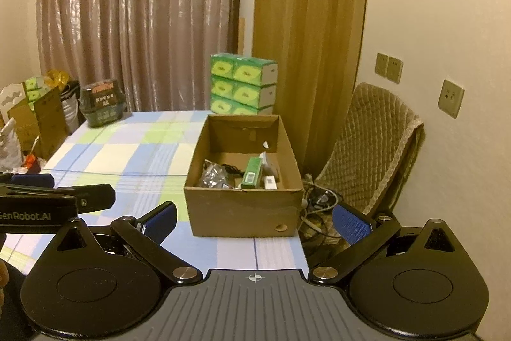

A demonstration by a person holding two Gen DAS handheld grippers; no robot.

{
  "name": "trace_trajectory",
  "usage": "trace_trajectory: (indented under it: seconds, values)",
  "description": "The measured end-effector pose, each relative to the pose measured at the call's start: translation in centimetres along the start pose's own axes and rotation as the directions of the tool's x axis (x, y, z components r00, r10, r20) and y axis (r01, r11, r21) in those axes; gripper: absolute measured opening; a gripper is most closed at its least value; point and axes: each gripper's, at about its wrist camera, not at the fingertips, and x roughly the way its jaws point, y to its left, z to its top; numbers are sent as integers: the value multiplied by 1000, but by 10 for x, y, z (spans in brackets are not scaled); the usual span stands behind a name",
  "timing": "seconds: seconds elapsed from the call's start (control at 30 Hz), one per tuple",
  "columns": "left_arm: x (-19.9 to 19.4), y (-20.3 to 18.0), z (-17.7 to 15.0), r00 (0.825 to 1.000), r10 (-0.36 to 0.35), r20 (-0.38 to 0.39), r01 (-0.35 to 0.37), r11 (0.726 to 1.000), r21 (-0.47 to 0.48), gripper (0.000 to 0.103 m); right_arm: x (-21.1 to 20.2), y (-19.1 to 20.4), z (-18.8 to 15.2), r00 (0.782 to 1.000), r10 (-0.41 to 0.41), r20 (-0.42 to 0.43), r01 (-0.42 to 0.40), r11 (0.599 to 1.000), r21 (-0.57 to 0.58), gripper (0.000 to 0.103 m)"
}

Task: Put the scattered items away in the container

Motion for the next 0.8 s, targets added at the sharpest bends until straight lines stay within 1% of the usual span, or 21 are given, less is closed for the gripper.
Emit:
trace_trajectory:
  seconds: [0.43, 0.67, 0.8]
  values:
    - [-28, -8, -6, 999, 12, 45, -13, 1000, 19, 102, -30, 5, -3, 998, 5, 58, -6, 1000, 12, 101]
    - [-37, -8, -5, 998, 11, 65, -13, 1000, 25, 102, -38, 8, 3, 997, 3, 82, -4, 1000, 13, 101]
    - [-38, -7, -4, 998, 11, 68, -12, 1000, 23, 102, -39, 9, 2, 997, -2, 80, 1, 1000, 10, 101]
